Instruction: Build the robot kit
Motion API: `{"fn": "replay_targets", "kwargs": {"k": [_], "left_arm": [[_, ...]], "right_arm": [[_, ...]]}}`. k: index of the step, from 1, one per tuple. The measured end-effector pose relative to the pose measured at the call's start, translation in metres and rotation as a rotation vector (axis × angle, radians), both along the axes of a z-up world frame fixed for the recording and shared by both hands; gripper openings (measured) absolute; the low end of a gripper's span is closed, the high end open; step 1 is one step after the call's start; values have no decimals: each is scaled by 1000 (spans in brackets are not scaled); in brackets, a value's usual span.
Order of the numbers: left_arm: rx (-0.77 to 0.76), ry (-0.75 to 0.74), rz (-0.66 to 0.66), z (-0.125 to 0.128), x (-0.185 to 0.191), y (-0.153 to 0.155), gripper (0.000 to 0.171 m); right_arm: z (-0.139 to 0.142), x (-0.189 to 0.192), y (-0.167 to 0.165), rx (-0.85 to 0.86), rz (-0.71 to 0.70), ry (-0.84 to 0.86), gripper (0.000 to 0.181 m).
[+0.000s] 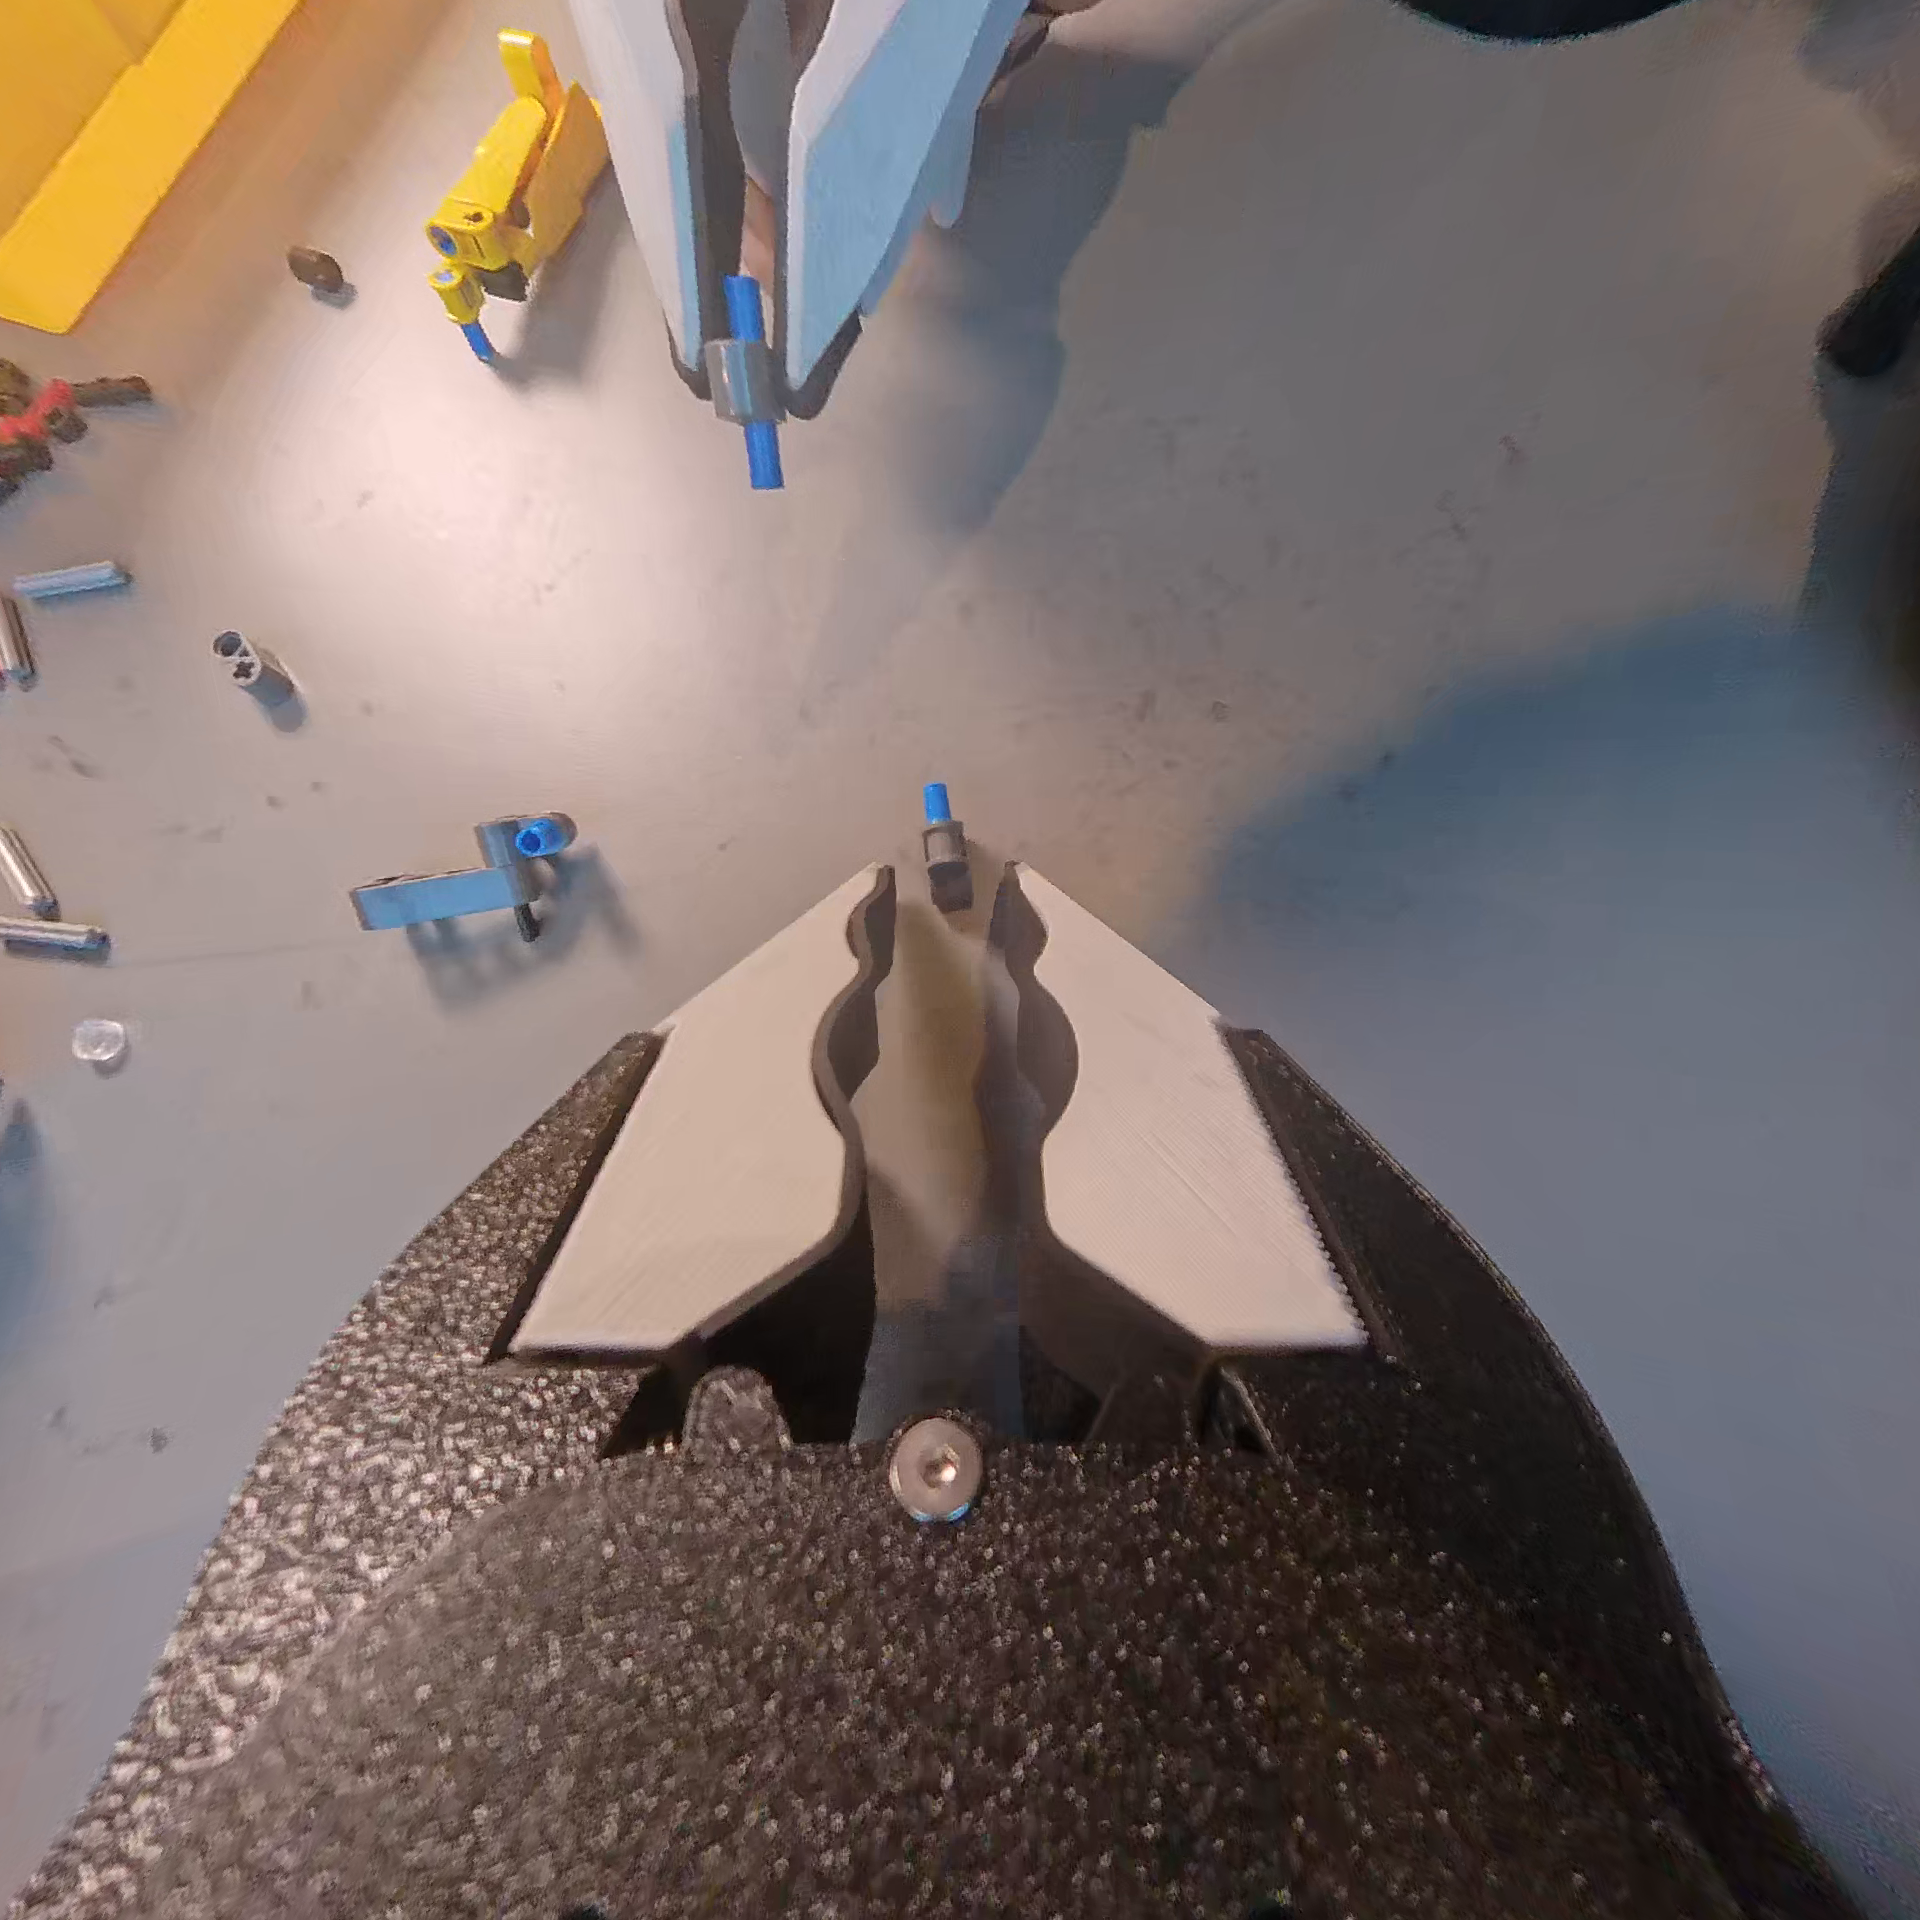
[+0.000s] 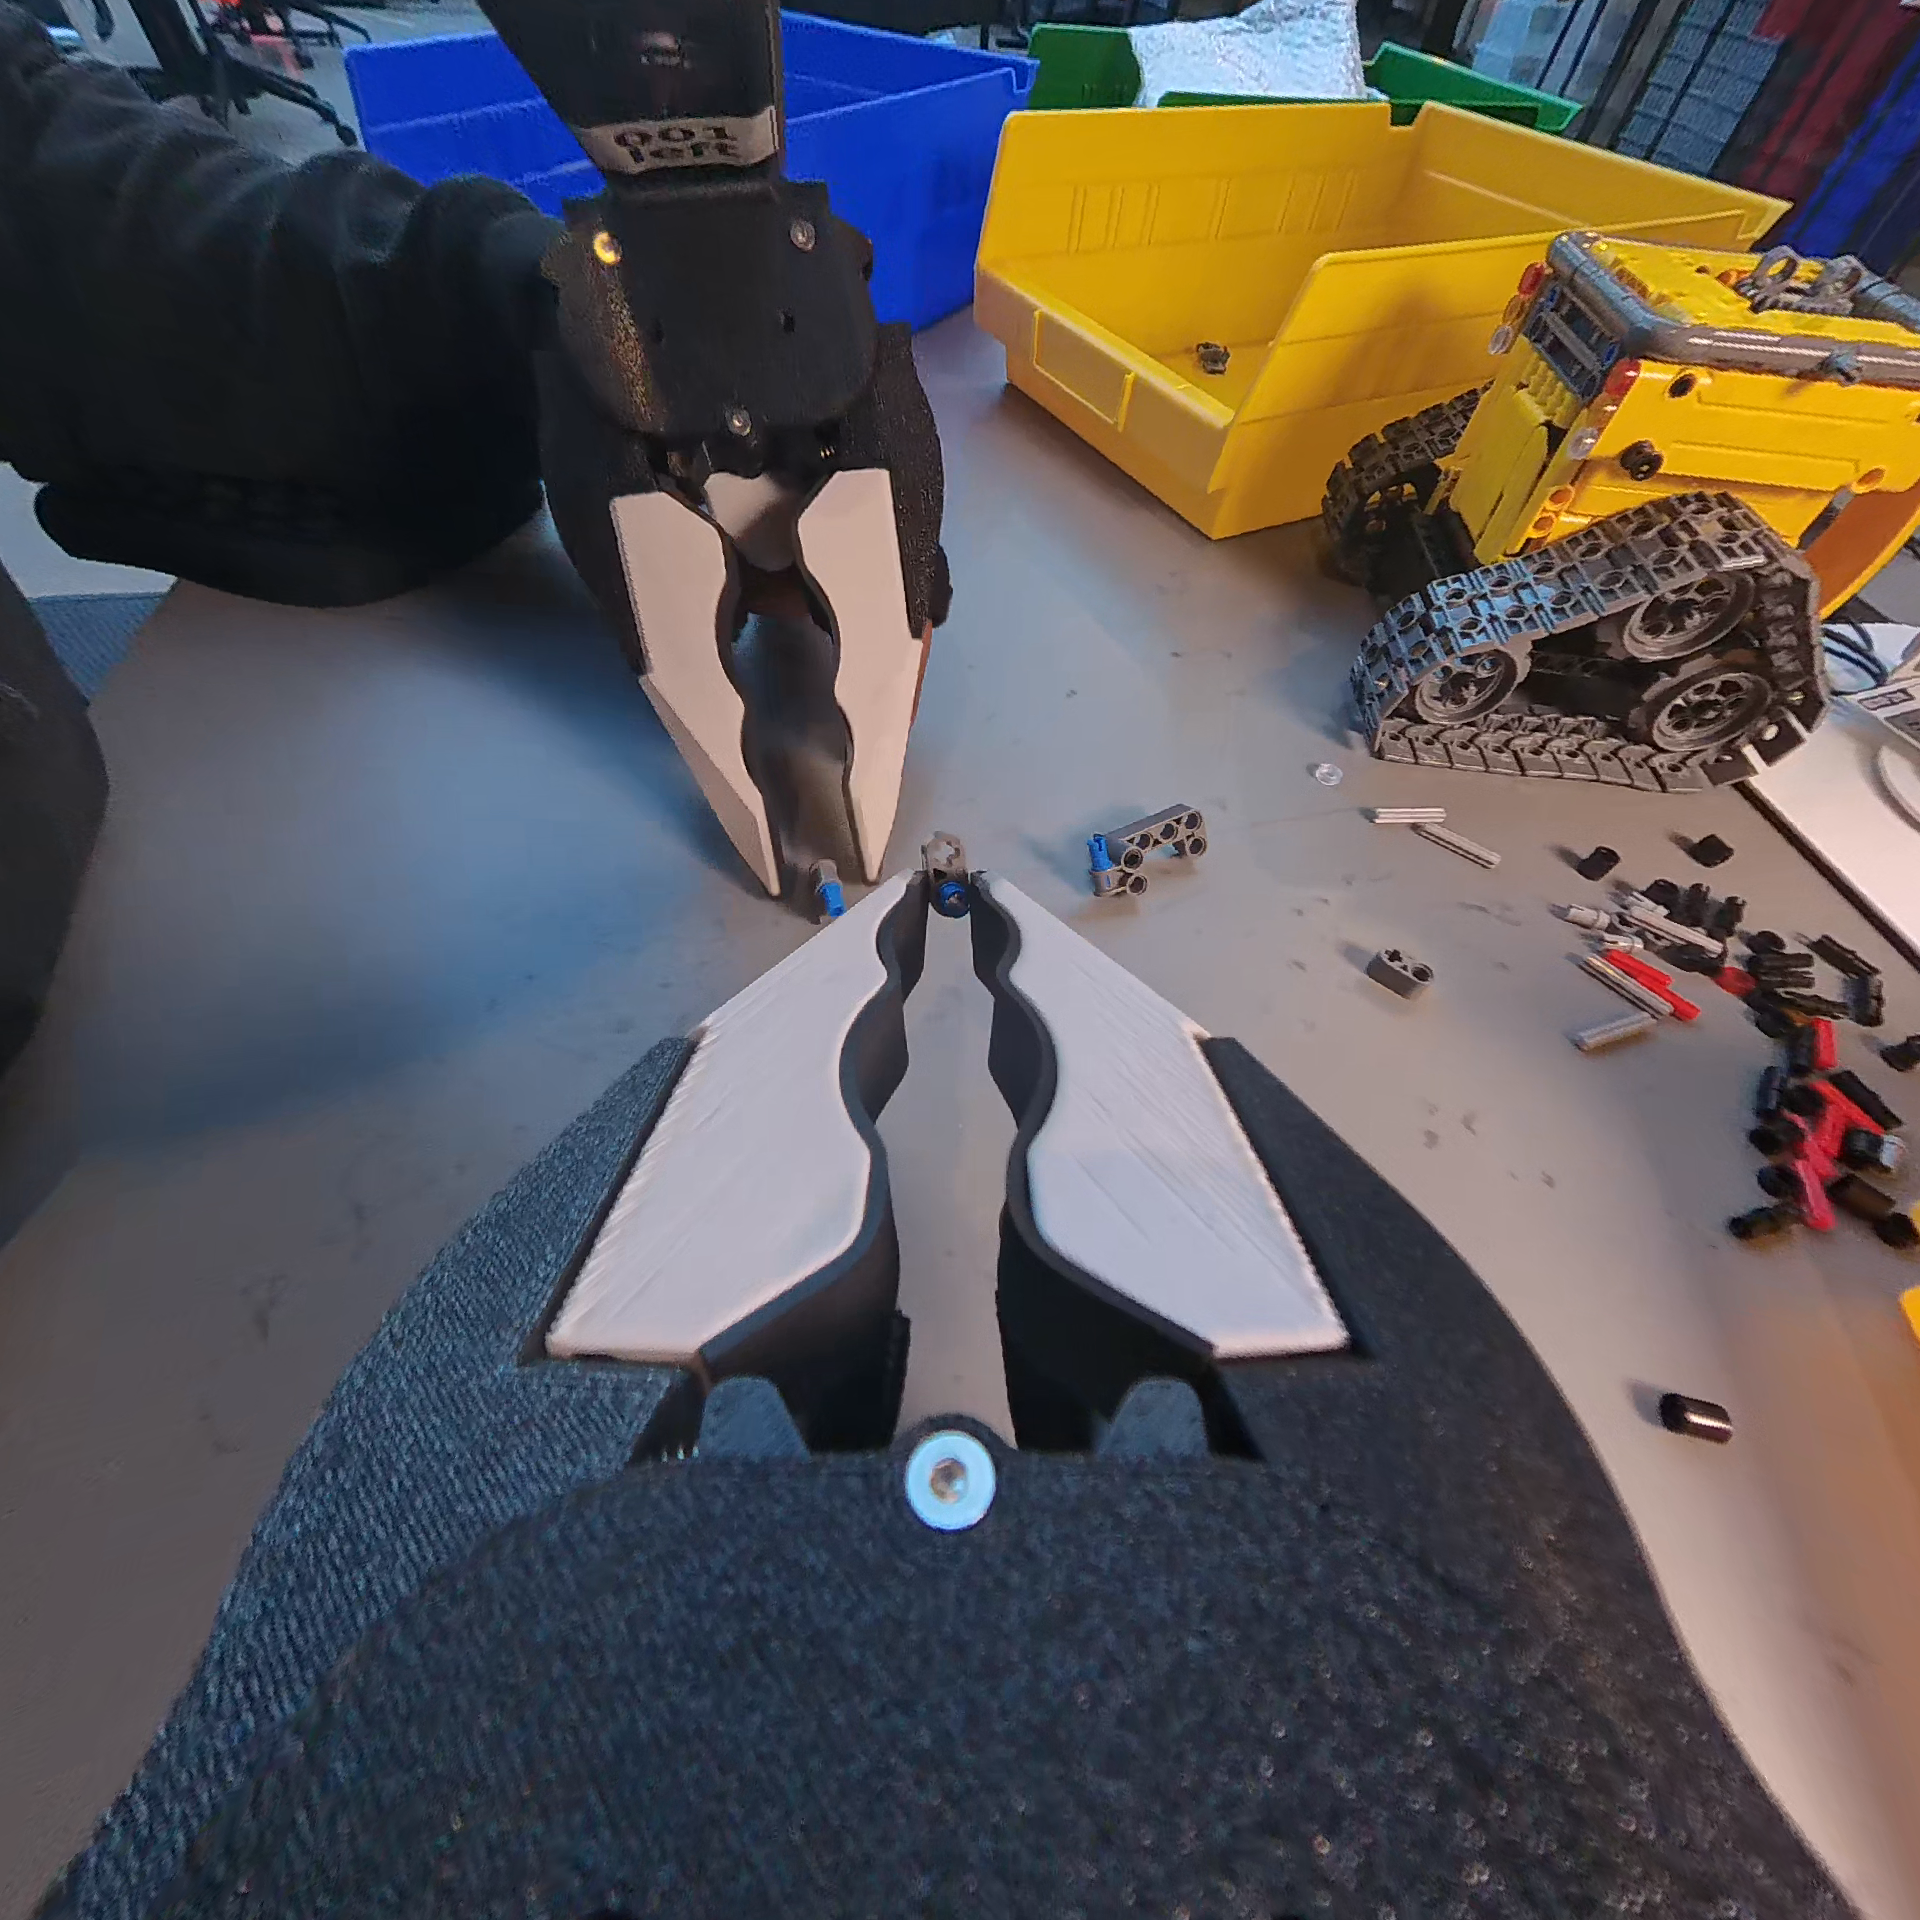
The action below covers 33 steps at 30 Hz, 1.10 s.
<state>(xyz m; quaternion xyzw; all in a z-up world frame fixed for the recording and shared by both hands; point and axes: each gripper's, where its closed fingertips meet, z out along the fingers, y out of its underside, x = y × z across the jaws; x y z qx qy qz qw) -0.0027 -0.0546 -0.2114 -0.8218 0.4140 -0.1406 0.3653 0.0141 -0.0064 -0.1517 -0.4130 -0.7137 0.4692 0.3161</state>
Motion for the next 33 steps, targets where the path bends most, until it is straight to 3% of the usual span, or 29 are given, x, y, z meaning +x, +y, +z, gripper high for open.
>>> {"fn": "replay_targets", "kwargs": {"k": [2,5,10,14,24,28,33], "left_arm": [[5,6,-3,-2,2,2,9],[-30,1,30,-1,0,5,6],[-275,-275,60,10,14,-3,7],[-328,-305,39,10,27,-3,7],[-273,-193,30,0,25,5,8],[-225,-158,48,2,15,8,26],[-98,-114,102,12,-1,14,14]], "right_arm": [[1,0,-2,-2,7,3,8],[2,2,-6,1,30,11,8],[1,8,-29,91,136,31,8],[-10,9,-44,182,182,-6,8],[-42,7,-41,246,164,-163,8],[-42,0,-35,194,111,-193,7],[-35,-8,-21,117,26,-193,7]]}}
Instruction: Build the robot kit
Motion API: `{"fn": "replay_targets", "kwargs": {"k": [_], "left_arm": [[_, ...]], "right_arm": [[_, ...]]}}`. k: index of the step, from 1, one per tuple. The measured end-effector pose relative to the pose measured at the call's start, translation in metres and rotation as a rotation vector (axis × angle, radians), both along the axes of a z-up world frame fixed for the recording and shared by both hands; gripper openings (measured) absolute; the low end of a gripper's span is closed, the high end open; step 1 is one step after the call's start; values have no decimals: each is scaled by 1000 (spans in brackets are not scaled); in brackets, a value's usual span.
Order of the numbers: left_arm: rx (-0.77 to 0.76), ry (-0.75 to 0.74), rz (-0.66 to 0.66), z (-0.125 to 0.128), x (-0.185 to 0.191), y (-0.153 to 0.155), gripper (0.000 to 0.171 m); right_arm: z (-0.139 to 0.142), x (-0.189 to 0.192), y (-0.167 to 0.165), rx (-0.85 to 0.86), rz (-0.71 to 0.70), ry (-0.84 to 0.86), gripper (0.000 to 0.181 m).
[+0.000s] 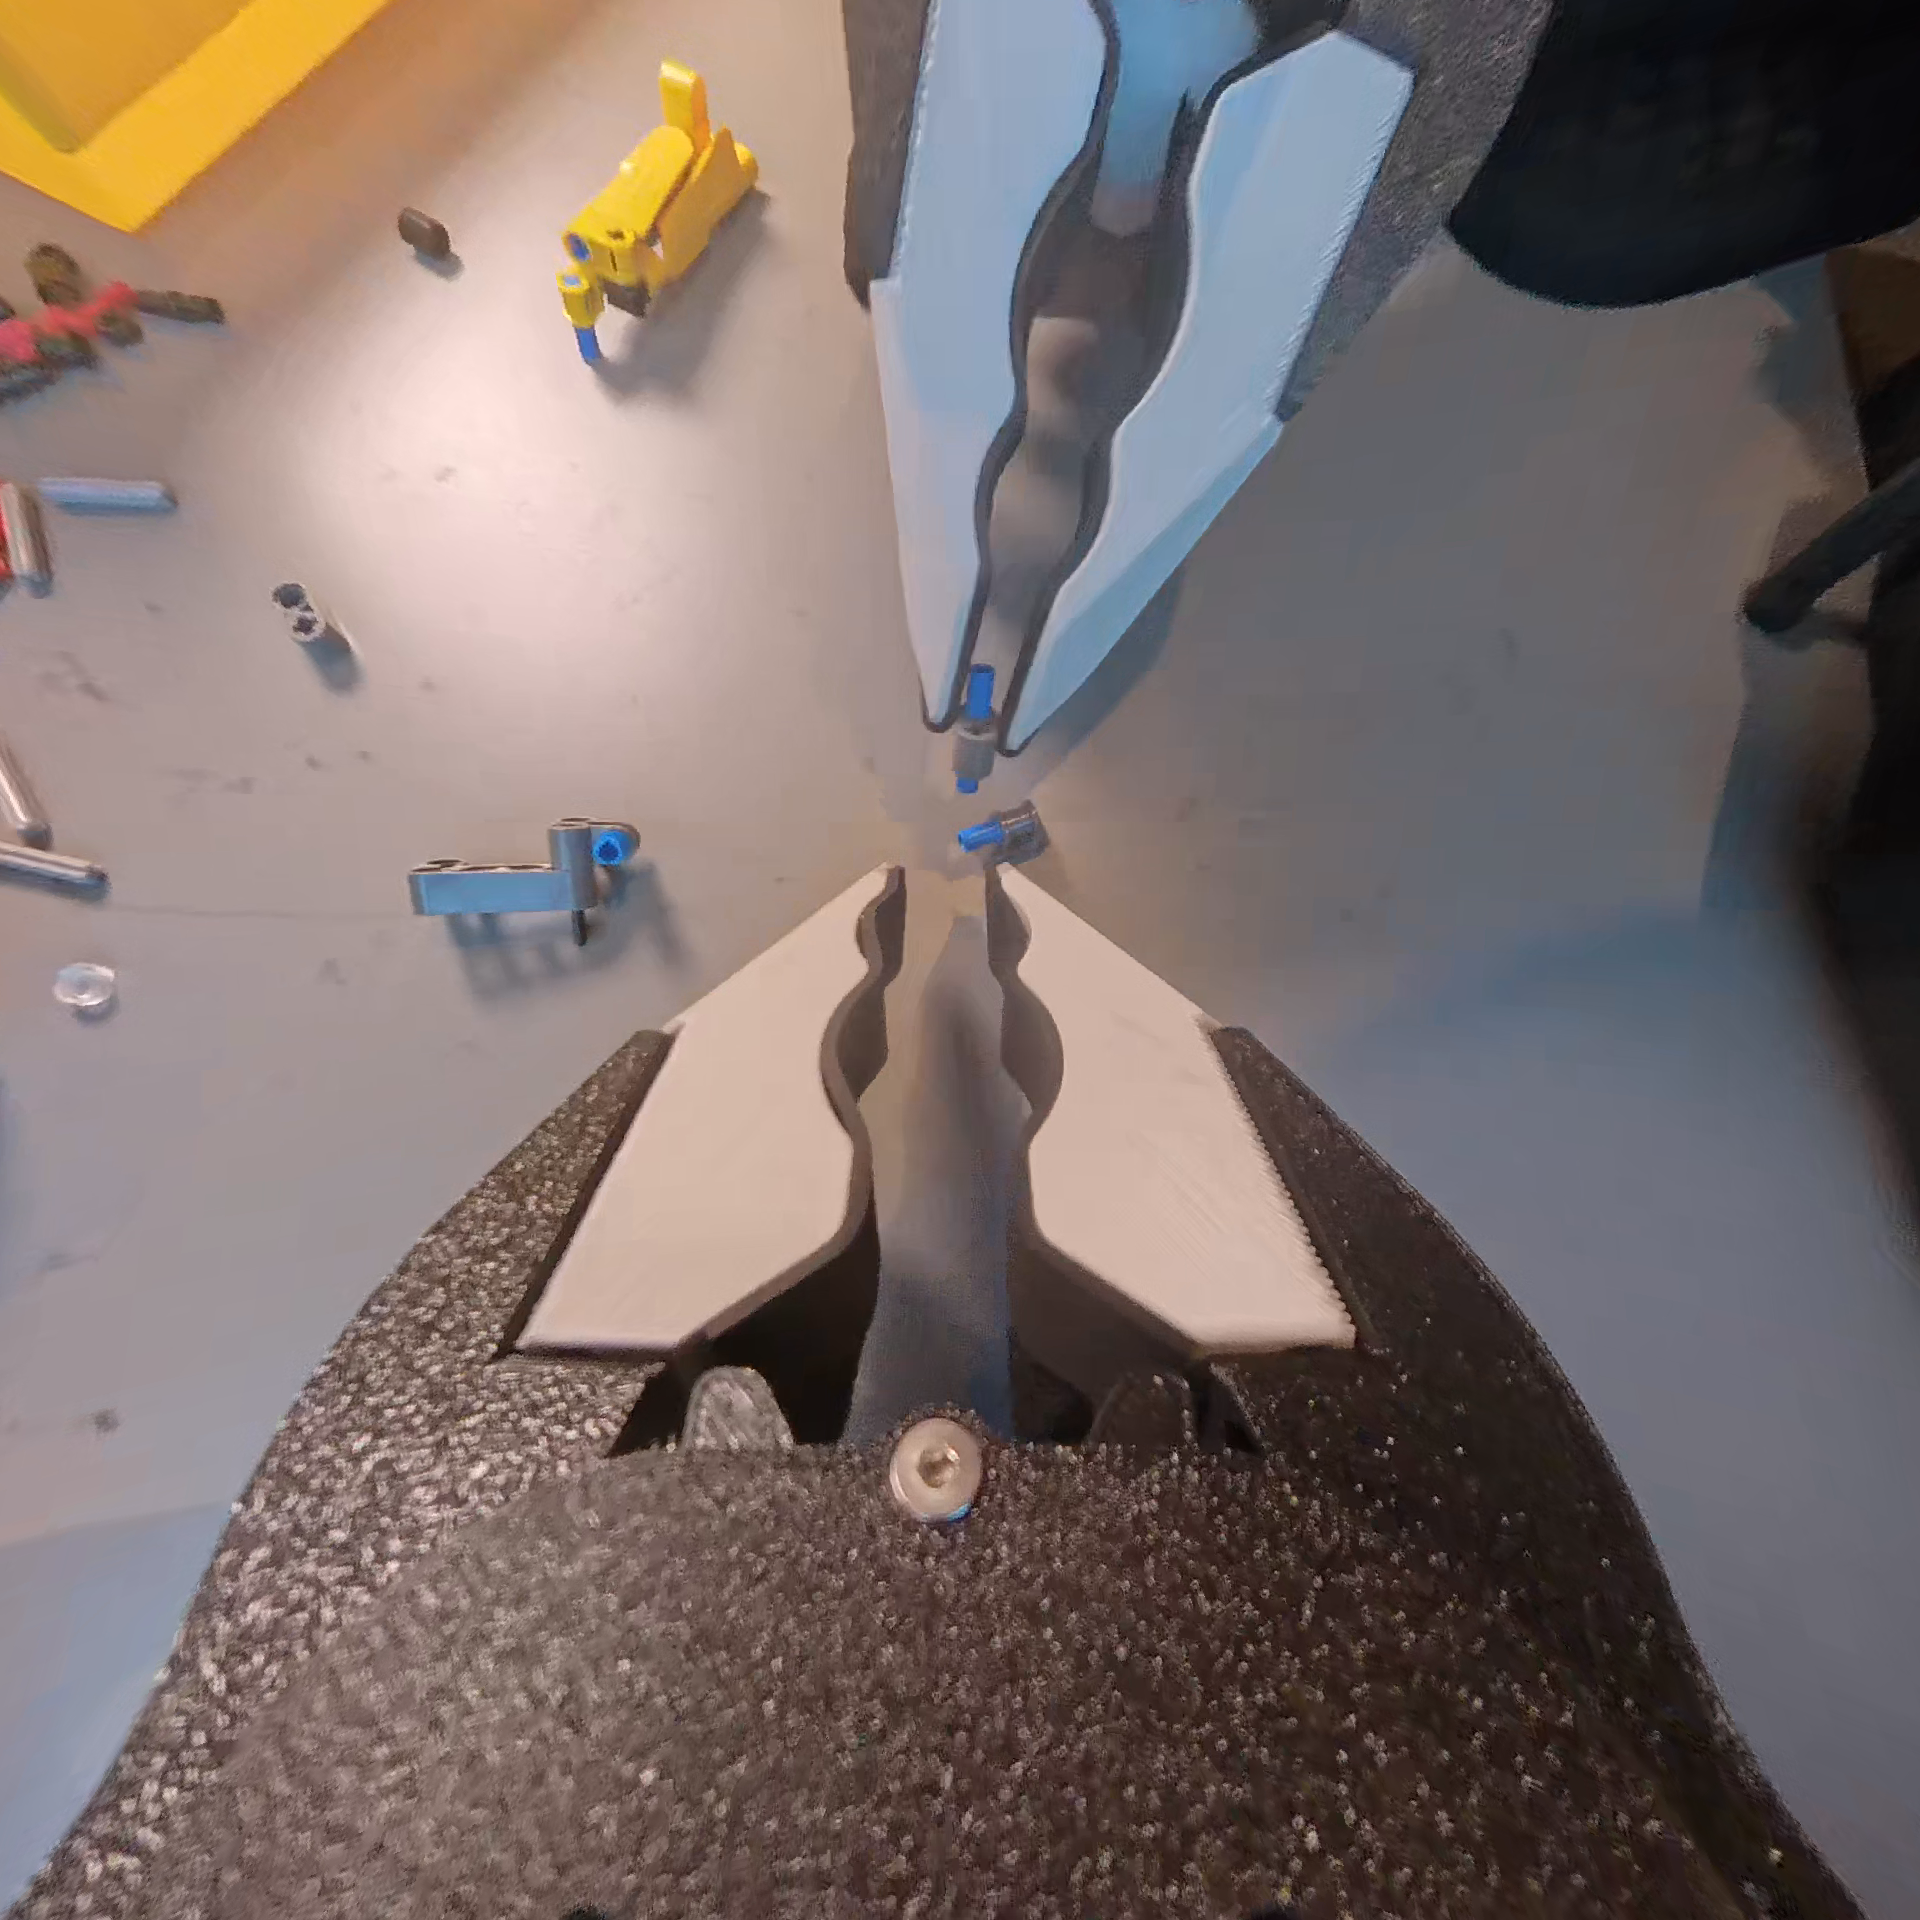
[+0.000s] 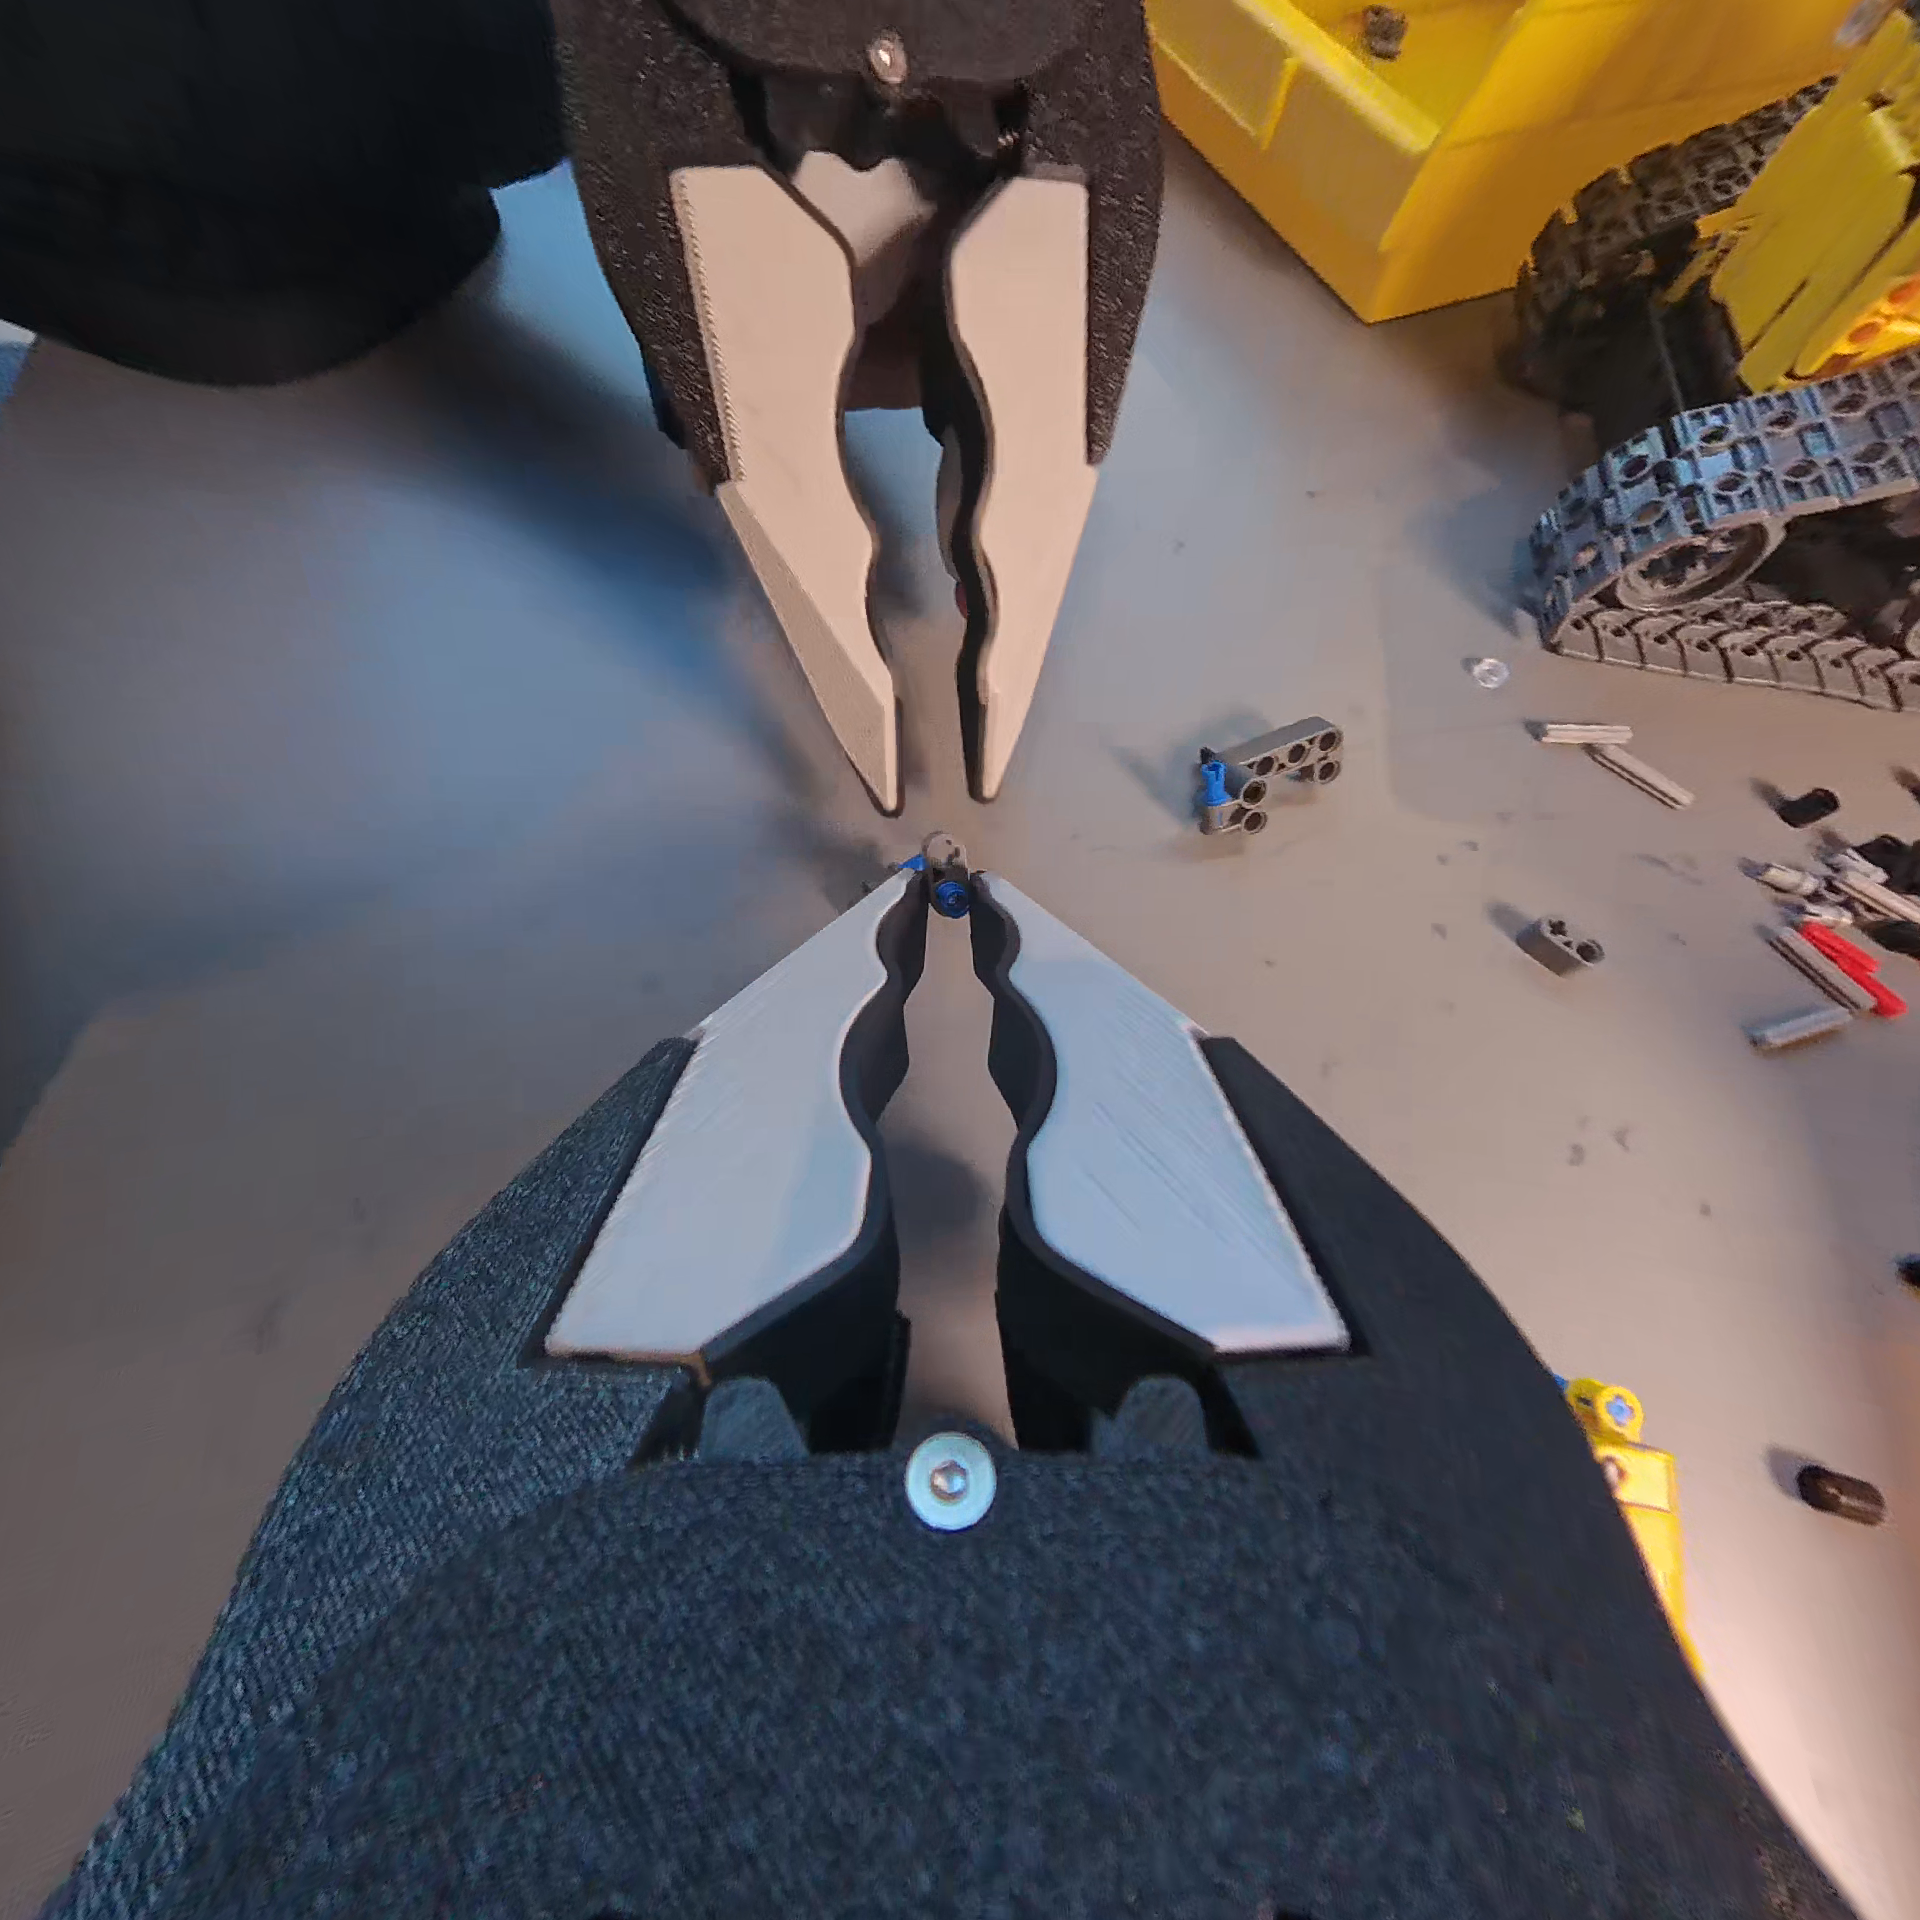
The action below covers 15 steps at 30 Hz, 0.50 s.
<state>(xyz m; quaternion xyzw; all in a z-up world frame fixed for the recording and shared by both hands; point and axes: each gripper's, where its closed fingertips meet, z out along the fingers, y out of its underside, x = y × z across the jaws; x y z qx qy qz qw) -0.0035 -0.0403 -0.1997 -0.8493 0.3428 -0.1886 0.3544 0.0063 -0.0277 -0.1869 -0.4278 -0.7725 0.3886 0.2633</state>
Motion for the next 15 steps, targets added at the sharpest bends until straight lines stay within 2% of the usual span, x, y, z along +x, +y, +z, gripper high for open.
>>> {"fn": "replay_targets", "kwargs": {"k": [7,11,15], "left_arm": [[160,61,-19,16,19,-2,8],[173,180,-37,4,25,0,3],[151,197,-31,-2,17,-4,0]], "right_arm": [[-2,-1,16,-2,-75,-20,8],[-1,1,25,-1,-106,-15,8],[-1,5,26,1,-110,-14,8]]}}
